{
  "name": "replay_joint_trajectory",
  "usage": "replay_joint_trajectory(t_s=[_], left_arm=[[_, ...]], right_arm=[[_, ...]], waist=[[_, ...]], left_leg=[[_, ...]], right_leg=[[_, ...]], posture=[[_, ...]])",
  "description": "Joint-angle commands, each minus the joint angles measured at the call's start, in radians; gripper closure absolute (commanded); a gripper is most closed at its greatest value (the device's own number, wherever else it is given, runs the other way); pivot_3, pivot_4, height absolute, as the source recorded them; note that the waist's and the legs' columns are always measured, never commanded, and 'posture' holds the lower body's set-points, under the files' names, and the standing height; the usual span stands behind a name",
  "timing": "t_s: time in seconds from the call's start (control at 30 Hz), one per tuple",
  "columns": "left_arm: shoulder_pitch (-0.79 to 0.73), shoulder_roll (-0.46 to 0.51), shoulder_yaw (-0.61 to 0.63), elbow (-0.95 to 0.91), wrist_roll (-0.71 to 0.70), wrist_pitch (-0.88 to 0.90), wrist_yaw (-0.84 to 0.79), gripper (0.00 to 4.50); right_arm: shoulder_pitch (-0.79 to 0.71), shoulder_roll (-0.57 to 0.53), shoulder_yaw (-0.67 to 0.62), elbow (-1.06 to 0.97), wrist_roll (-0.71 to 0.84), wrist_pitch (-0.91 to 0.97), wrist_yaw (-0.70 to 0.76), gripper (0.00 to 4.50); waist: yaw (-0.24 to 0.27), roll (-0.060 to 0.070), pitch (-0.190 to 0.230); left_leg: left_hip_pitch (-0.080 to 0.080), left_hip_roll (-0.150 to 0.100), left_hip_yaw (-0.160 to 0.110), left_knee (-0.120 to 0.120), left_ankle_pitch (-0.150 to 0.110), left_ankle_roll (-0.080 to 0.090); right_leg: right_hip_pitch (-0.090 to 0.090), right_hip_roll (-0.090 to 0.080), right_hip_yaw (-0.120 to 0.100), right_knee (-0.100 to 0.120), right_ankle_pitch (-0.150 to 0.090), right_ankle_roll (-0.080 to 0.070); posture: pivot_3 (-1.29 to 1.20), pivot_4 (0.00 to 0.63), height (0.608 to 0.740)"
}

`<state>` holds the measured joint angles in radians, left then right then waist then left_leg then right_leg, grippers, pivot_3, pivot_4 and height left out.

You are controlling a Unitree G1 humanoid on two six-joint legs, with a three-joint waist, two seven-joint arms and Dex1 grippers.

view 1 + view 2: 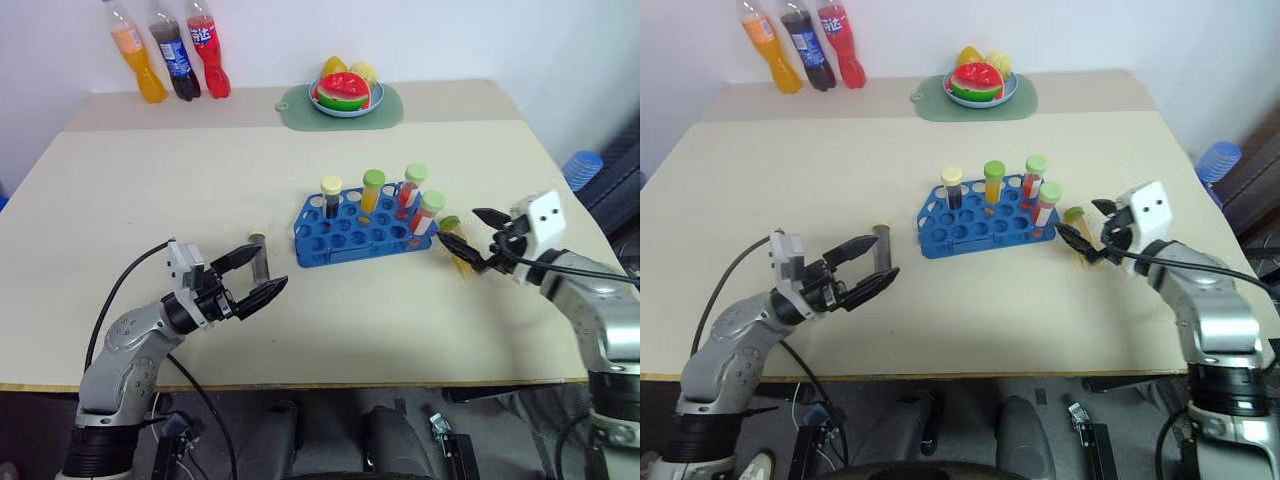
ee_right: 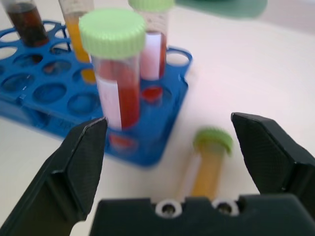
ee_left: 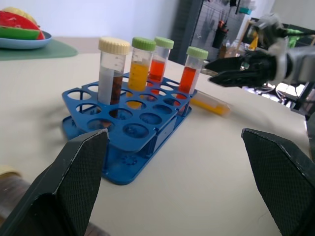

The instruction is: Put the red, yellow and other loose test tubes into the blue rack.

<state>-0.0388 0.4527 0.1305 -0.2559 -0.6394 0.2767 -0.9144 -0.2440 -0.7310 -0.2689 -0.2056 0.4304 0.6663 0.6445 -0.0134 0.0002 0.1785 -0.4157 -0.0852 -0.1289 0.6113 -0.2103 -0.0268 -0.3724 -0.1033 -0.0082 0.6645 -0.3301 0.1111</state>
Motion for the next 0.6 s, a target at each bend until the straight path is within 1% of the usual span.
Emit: replay_joint_trajectory(t_s=[0.03,0.13,0.23,0.3,0.43,0.6], left_arm=[[0.001,0.001,-0.006,-0.016,0.004,-0.014,-0.007,0.00],[0.001,0.008,-0.019,-0.016,0.012,-0.012,-0.020,0.00],[0.000,0.018,-0.026,-0.016,0.023,-0.018,-0.034,0.00],[0.009,0.036,-0.030,-0.030,0.027,-0.031,-0.065,0.00],[0.028,0.064,-0.034,-0.056,0.022,-0.062,-0.121,0.00],[0.052,0.103,-0.024,-0.093,-0.010,-0.064,-0.188,0.00]], right_arm=[[-0.031,-0.054,-0.056,-0.063,0.071,0.160,-0.014,0.09],[-0.100,-0.109,0.002,-0.024,0.052,0.295,-0.039,0.09],[-0.193,-0.117,0.047,0.043,0.067,0.400,-0.037,0.09],[-0.281,-0.103,0.085,0.136,0.056,0.456,-0.045,0.09],[-0.400,-0.084,0.156,0.293,0.004,0.463,-0.058,0.09],[-0.480,-0.082,0.237,0.430,-0.047,0.453,-0.032,0.09]], waist=[[0.001,0.000,0.000],[0.001,0.000,0.000],[0.001,0.000,0.000],[0.001,0.000,0.000],[0.001,0.000,0.000],[0.003,0.000,0.000]], left_leg=[[0.000,0.000,0.000,0.000,0.000,0.000],[0.000,0.000,0.000,0.000,0.000,0.000],[0.000,0.000,0.001,0.000,0.000,0.000],[-0.001,0.000,0.001,0.000,0.000,0.000],[-0.002,0.000,0.001,0.000,0.000,0.000],[-0.004,0.000,0.001,0.000,0.000,0.000]], right_leg=[[0.000,0.000,0.000,0.000,0.000,0.000],[0.000,0.000,0.000,0.000,0.000,0.000],[0.000,0.000,0.000,0.000,0.000,0.000],[-0.001,0.000,0.000,0.000,0.000,0.000],[-0.002,0.000,0.000,-0.001,0.000,0.000],[-0.003,-0.001,0.000,-0.001,0.000,0.000]], posture=[[0.00,0.150,0.740],[0.00,0.150,0.740],[0.00,0.150,0.740],[0.00,0.150,0.740],[0.00,0.150,0.740],[0.00,0.150,0.740]])
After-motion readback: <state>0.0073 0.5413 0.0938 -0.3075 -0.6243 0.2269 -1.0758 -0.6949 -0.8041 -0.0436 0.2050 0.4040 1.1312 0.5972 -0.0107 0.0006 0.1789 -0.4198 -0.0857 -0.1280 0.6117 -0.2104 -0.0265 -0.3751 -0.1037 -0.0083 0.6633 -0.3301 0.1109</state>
